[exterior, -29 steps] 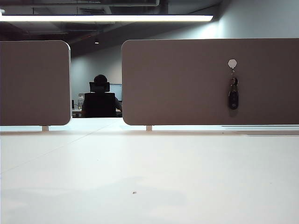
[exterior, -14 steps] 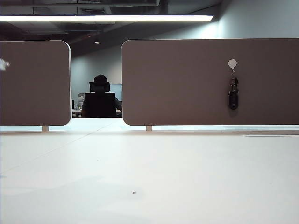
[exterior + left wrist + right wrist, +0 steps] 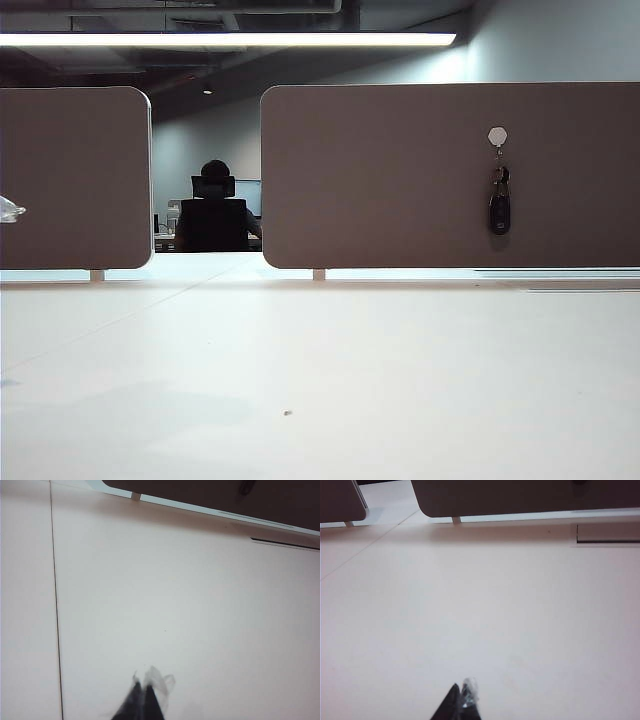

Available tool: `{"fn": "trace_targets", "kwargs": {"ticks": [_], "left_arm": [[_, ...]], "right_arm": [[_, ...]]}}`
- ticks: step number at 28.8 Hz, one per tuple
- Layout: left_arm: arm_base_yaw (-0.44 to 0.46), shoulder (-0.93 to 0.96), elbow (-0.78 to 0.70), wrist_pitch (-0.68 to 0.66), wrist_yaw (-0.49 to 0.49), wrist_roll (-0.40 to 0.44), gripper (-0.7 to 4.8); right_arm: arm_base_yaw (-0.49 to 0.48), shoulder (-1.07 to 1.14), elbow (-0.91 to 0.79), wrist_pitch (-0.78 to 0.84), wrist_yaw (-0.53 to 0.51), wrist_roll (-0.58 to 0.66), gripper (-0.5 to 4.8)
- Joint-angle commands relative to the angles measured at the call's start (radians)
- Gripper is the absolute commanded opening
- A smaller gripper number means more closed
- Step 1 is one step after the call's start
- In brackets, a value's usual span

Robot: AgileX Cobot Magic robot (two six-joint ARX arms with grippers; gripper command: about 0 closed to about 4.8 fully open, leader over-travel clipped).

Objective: Hang the bunch of keys on the hook.

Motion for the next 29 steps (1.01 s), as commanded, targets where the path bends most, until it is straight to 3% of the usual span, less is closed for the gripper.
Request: {"fn": "trace_targets", "kwargs": {"ticks": [1, 7, 15, 25, 29], "left_arm": [[-0.001, -0.001, -0.013, 0.016, 0.004, 0.001, -0.05], [-0.001, 0.0, -0.043, 0.009, -0.005, 0.002, -0.05], [-0.001, 0.0, -0.043, -0.032, 0.02, 0.001, -0.05], [0.0, -0.005, -0.043, -0.033, 0.019, 0.001, -0.05], [0.061, -0.053, -0.043, -0.032, 0.063, 0.001, -0.05]], "right_arm": [[0.002, -0.001, -0.021, 0.035, 0.003, 0.008, -0.09], [0.001, -0.001, -0.08, 0.077, 0.008, 0.008, -0.09], [0.001, 0.0, -0.098, 0.078, 0.164, 0.007, -0.09], [0.002, -0.001, -0.098, 0.079, 0.095, 0.141, -0.08], [0.001, -0.001, -0.098, 0.08, 0.097, 0.142, -0.08]]}}
